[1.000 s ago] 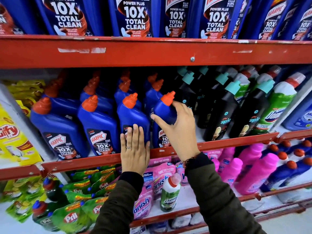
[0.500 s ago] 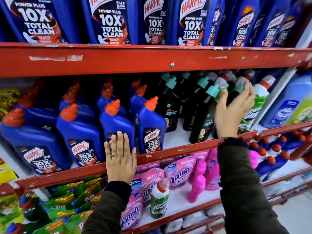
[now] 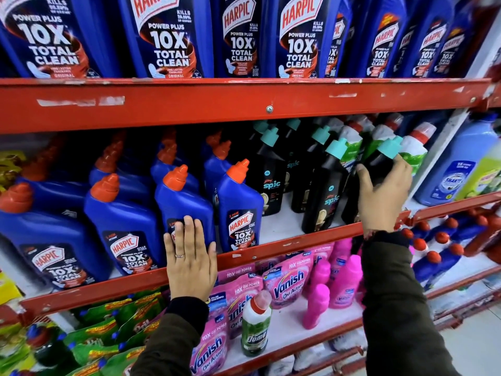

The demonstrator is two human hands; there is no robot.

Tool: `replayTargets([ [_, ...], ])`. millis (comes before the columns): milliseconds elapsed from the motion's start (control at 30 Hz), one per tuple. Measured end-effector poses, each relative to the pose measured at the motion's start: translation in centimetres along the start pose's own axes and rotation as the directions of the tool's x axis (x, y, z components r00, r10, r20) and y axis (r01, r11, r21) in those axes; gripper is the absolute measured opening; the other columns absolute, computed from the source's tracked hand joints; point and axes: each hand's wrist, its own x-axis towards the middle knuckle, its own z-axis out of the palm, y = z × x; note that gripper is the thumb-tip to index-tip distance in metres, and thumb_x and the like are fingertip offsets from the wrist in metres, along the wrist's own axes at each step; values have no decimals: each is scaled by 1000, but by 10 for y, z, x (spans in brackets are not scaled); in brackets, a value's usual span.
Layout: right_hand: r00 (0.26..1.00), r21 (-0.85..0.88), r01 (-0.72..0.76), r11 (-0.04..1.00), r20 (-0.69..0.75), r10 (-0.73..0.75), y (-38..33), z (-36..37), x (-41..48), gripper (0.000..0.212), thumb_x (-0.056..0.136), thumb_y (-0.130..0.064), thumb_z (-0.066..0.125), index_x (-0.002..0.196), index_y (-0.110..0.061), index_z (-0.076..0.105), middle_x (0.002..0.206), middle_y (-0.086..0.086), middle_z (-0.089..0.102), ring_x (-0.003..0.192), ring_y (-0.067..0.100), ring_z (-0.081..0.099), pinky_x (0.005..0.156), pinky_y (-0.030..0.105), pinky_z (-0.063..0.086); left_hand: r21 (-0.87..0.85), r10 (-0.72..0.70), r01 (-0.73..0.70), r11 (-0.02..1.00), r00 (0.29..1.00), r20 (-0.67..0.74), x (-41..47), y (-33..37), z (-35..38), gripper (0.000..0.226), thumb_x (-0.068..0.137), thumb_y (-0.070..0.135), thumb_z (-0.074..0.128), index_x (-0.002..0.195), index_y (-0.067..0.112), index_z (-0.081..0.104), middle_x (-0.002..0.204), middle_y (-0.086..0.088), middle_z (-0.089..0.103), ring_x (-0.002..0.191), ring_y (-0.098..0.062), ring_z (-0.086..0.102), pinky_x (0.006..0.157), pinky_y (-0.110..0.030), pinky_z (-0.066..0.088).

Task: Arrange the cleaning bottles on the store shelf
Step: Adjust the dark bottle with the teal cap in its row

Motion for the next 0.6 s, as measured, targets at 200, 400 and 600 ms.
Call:
replayTargets([
  [200, 986, -52, 135, 989, -91, -140, -46, -20, -29, 62, 97, -41, 73, 141, 0, 57, 135, 21, 61, 129, 37, 54, 112, 43, 38, -7, -2, 2, 1000, 1000, 1, 1, 0, -1, 75, 105, 30, 38, 163, 2, -1, 171, -12, -13, 160, -27, -12, 130, -49, -2],
  [400, 992, 103, 120, 987, -51, -115, -89, -29, -51, 64, 83, -52, 83, 123, -4, 70, 117, 12, 74, 111, 33, 67, 99, 44, 53, 4, -6, 6, 1000, 1000, 8, 1, 0, 0, 77, 104, 30, 39, 163, 2, -1, 171, -13, -13, 160, -27, -12, 130, -49, -3],
  [600, 993, 208, 91, 974, 54, -104, -105, 2, -70, 62, 82, -45, 89, 124, -4, 70, 117, 12, 74, 113, 32, 71, 100, 49, 56, 16, 12, -12, 1000, 1000, 3, 2, 0, -2, 78, 103, 30, 40, 163, 1, -2, 171, -14, -13, 160, -27, -13, 130, -49, -3],
])
